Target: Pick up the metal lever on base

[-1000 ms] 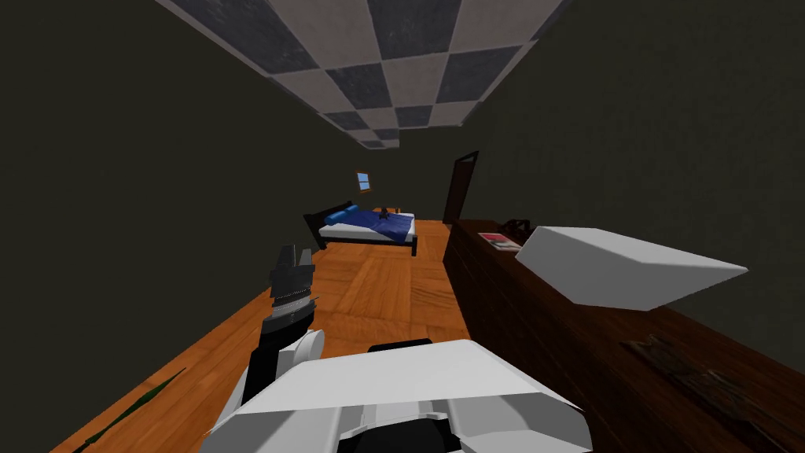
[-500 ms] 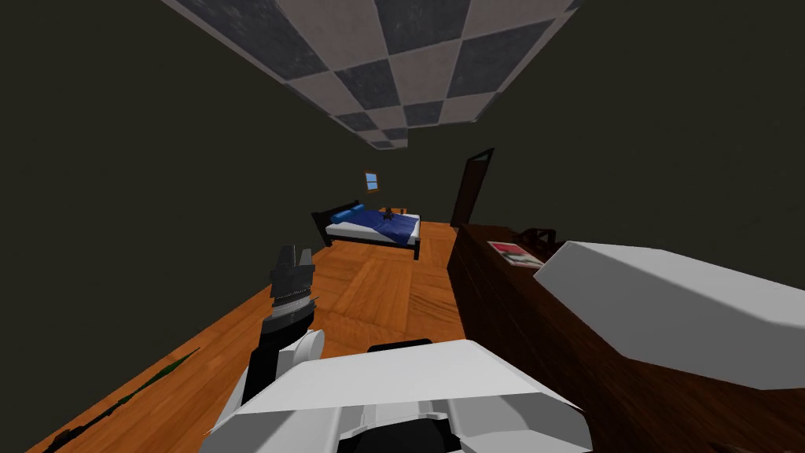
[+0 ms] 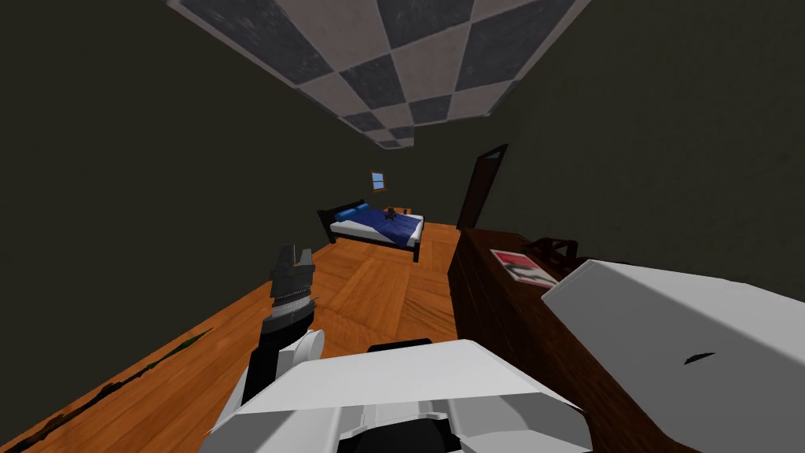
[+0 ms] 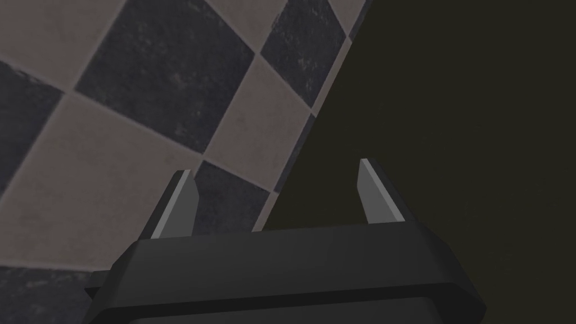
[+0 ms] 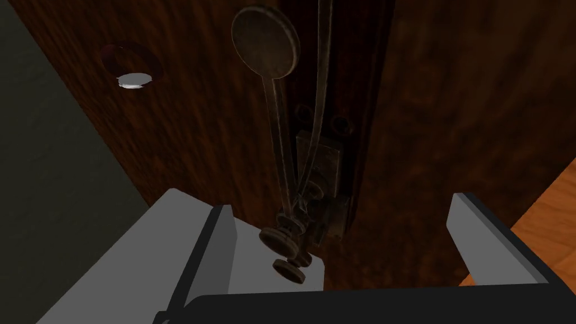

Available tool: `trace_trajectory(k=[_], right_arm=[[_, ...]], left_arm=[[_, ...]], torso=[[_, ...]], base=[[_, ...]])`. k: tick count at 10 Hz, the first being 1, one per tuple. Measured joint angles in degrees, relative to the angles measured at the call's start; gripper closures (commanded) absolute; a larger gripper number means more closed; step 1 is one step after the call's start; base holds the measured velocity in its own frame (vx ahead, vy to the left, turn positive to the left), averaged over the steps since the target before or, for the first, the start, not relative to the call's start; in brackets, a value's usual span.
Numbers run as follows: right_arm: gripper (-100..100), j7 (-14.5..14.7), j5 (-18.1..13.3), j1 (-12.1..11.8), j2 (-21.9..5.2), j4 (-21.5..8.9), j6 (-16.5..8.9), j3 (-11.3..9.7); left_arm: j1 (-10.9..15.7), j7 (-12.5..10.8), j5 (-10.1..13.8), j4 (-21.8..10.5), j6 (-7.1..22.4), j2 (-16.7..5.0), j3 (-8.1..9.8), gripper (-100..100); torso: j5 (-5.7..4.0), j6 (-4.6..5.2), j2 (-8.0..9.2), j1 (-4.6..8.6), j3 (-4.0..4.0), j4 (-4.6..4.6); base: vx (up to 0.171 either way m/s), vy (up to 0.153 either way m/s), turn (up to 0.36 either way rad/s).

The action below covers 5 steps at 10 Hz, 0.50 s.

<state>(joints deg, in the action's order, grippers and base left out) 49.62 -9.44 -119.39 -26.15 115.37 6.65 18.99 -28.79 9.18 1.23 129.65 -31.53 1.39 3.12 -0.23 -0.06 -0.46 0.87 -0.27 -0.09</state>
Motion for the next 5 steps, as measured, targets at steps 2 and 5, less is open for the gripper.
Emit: trace_trajectory(k=[2, 5], right_arm=[[0, 1.2, -0.3, -0.1, -0.8, -0.8, -0.2, -0.7], [-100, 1.0, -0.7, 1.9, -0.8, -2.6, -0.4, -1.1]], left_arm=[[0.0, 0.0, 0.0, 0.0, 0.0, 0.0, -0.01, 0], [0.0, 0.0, 0.0, 0.0, 0.0, 0.0, -0.02, 0]], torso=[[0.11, 0.03, 0.20, -0.51, 0.12, 0.06], [0.25, 0.05, 0.25, -1.00, 0.15, 0.07]], base=[[-0.002, -0.062, 0.023], [-0.006, -0.009, 0.039]])
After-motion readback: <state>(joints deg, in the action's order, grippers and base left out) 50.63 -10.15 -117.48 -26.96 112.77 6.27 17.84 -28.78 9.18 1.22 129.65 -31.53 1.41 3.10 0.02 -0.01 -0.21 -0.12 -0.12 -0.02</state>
